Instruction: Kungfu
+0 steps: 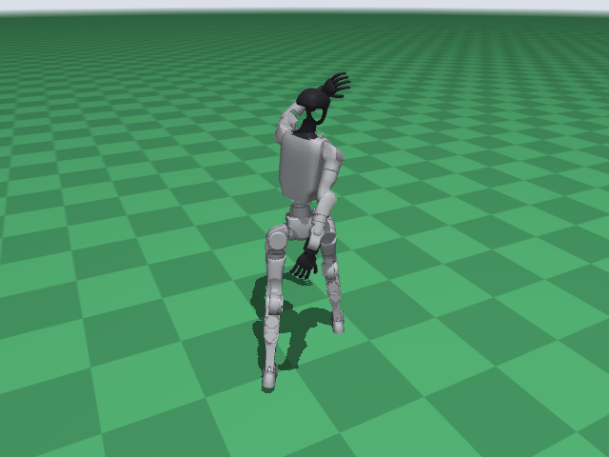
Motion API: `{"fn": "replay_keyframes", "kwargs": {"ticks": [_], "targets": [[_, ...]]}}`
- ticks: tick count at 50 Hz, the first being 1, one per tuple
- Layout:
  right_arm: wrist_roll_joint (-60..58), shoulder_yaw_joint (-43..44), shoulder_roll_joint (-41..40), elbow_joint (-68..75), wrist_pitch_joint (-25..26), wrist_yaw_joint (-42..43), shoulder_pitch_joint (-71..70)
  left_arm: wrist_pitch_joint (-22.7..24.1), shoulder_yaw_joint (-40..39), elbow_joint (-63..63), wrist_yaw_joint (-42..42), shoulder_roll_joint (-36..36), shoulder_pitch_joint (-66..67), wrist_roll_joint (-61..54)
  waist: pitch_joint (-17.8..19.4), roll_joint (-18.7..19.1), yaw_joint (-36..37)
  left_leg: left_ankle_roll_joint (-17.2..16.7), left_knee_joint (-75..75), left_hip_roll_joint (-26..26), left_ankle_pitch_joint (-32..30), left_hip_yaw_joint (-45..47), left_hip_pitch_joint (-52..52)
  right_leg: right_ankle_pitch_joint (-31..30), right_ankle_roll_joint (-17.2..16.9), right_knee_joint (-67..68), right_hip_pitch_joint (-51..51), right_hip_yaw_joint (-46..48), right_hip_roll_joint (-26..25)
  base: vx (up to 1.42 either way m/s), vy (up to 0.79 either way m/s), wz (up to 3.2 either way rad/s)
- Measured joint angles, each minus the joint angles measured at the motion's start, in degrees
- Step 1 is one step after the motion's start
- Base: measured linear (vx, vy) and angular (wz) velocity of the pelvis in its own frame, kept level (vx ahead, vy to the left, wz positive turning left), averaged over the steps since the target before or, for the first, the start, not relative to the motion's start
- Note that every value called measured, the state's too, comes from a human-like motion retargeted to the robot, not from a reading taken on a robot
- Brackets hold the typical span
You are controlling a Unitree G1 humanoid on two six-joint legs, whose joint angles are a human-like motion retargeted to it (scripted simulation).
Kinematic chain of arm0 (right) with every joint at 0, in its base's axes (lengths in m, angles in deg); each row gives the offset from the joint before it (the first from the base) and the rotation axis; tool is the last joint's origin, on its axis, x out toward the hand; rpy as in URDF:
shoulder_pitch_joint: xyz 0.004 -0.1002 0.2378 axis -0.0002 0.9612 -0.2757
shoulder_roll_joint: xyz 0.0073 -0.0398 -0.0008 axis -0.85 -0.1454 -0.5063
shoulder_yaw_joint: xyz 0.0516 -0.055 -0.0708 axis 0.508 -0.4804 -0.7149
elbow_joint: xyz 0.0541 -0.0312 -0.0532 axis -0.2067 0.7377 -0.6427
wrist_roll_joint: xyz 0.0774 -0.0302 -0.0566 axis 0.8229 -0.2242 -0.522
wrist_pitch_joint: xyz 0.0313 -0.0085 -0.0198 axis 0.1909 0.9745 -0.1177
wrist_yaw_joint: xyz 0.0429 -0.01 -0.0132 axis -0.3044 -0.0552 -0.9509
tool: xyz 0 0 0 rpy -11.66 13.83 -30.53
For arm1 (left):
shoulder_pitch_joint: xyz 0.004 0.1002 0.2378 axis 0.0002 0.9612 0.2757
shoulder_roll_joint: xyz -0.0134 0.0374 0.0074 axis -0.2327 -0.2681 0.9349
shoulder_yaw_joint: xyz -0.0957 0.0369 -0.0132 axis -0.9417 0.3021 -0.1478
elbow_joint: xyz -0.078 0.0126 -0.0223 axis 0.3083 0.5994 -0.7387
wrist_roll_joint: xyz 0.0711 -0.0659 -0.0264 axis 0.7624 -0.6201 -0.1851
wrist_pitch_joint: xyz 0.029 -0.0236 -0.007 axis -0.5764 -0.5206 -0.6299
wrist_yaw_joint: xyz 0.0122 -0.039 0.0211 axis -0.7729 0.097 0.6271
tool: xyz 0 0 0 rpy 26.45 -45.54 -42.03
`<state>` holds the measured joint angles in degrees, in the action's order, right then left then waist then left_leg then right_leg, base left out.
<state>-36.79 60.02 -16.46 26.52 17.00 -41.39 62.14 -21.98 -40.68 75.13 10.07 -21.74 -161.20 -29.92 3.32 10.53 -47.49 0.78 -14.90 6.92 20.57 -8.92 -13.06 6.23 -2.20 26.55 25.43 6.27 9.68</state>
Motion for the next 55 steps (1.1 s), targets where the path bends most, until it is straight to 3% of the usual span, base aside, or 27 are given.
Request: {"fn": "replay_keyframes", "kwargs": {"ticks": [3, 9, 17, 20, 22, 25, 27, 31, 35, 40, 45, 48, 55], "targets": [[5.08, 0.6, 3.62, -9.11, -2.86, -1.82, -4.1, -1.08, 0.1, -0.7, -0.88, -0.22, 1.23, -0.92, 0.19, 0.35, 1.81, -0.3, 0.04, 2.77, -3.02, -0.88, 2.24, 3.52, 2.89, 4.25, 0.59, 2.13, 0.0, 0.25, -0.34, 1.54], [21.63, -2.88, 22.94, -15.11, 0.43, -13.02, -9.68, -4.89, -6.88, -1.52, -1.27, 9.47, 12.19, 3.98, -0.35, -0.33, 9.34, -3.07, 1.61, 6.33, -7.03, -1.94, 8.56, 10.68, 3.19, 11.38, 0.44, 9.95, 5.01, 0.14, -0.33, 1.78], [29.78, -8.2, 45.87, -23.99, 3.63, -22.68, -15.59, -1.19, -10.91, 1.66, -0.01, 24.81, 33.82, 3.06, 1.78, -2.37, 20.63, -15.77, 5.68, 11.64, -8.54, 2.7, 18.99, 18.2, 1.96, 20.58, 4.04, 16.71, 9.77, -0.26, -0.26, 1.53], [30.85, -9.84, 49.24, -29.25, 4.73, -26.01, -21.18, -1.1, -11.25, 5.48, 1.08, 30.79, 41.95, 5.74, 2.62, -3.84, 23.11, -15.78, 6.91, 7.03, -9.11, 4.96, 23.54, 20.23, -0.28, 23.81, 5.64, 17.67, 16.65, -0.35, 0.0, 1.73], [30.54, -12.57, 49.37, -32.34, 5.29, -27.22, -27.5, -2.64, -11.67, 10.07, 3.98, 35.84, 47.9, 9.11, 3.73, -2.77, 24.98, -15.78, 8.21, 8.53, -9.57, 8.69, 25.84, 21.96, -0.11, 25.58, 6.14, 20.05, 17.34, -0.33, -0.1, 1.3], [27.7, -20.44, 45.26, -34.35, 5.36, -28.31, -41.48, -7.2, -11.23, 20.12, 9.42, 42.71, 57.07, 12.3, 4.68, 0.52, 26.71, -15.78, 10.73, 13.76, -10.08, 19.86, 28.8, 23.41, 0.76, 26.88, 6.68, 24.22, 16.85, -0.17, -0.1, 1.03], [25.28, -28.16, 37.91, -32.17, 5.43, -28.87, -52.69, -12.31, -10.91, 28.36, 12.95, 46.32, 62.24, 12.64, 5.06, 1.67, 27.09, -15.78, 10.99, 13.77, -11.35, 18.61, 30.95, 24.05, 0.96, 27.9, 7.68, 25.11, 17.25, -0.07, 0.0, 0.7], [21.86, -37.42, 20.65, -26.11, 8.49, -31.48, -63.6, -22.1, -10.75, 44.83, 18.25, 51.96, 69.07, 11.26, 7.21, 5.39, 30.0, -15.45, 11.21, 20.7, -17.04, 23.34, 31.95, 26.35, 2.07, 29.2, 6.62, 27.8, 13.79, -0.02, -0.07, 0.31], [16.35, -42.77, 6.93, -21.77, 14.27, -31.94, -64.95, -28.72, -12.09, 55.99, 20.66, 54.41, 71.3, 10.33, 7.92, 6.31, 31.05, -15.78, 13.31, 15.02, -22.86, 25.12, 35.02, 26.12, -0.22, 32.66, 9.34, 26.65, 19.84, -0.06, 0.32, 0.96], [8.27, -46.37, -5.97, -20.93, 14.7, -36.73, -59.81, -29.78, -15.37, 57.9, 22.72, 53.23, 73.58, 7.72, 9.53, 6.85, 29.68, -15.78, 14.64, 9.4, -24.26, 25.13, 37.91, 24.27, -2.82, 34.65, 11.1, 25.13, 25.05, -0.01, 0.36, 0.72], [11.6, -48.51, -10.88, -18.72, 16.92, -36.29, -55.46, -29.98, -16.15, 56.23, 22.23, 50.52, 74.59, 6.23, 9.81, 6.77, 28.6, -15.78, 15.67, 7.42, -24.92, 26.08, 38.42, 22.49, -3.5, 34.34, 11.05, 24.74, 26.82, 0.07, 0.23, 0.28], [14.56, -48.86, -10.36, -18.58, 17.16, -34.5, -54.27, -30.32, -15.99, 55.06, 21.75, 49.61, 74.38, 5.61, 9.2, 5.66, 28.06, -15.78, 15.9, 6.35, -25.22, 26.84, 38.53, 21.69, -3.7, 33.83, 11.1, 24.29, 28.02, 0.13, 0.13, 0.15], [13.34, -49.98, -6.42, -20.81, 14.56, -31.53, -54.91, -31.27, -17.01, 51.89, 21.39, 48.45, 74.62, 0.38, 9.0, 4.0, 28.99, -15.78, 15.38, 7.74, -24.74, 26.38, 37.98, 18.2, -3.81, 28.83, 8.53, 25.01, 25.27, 0.13, 0.08, -0.09]]}}
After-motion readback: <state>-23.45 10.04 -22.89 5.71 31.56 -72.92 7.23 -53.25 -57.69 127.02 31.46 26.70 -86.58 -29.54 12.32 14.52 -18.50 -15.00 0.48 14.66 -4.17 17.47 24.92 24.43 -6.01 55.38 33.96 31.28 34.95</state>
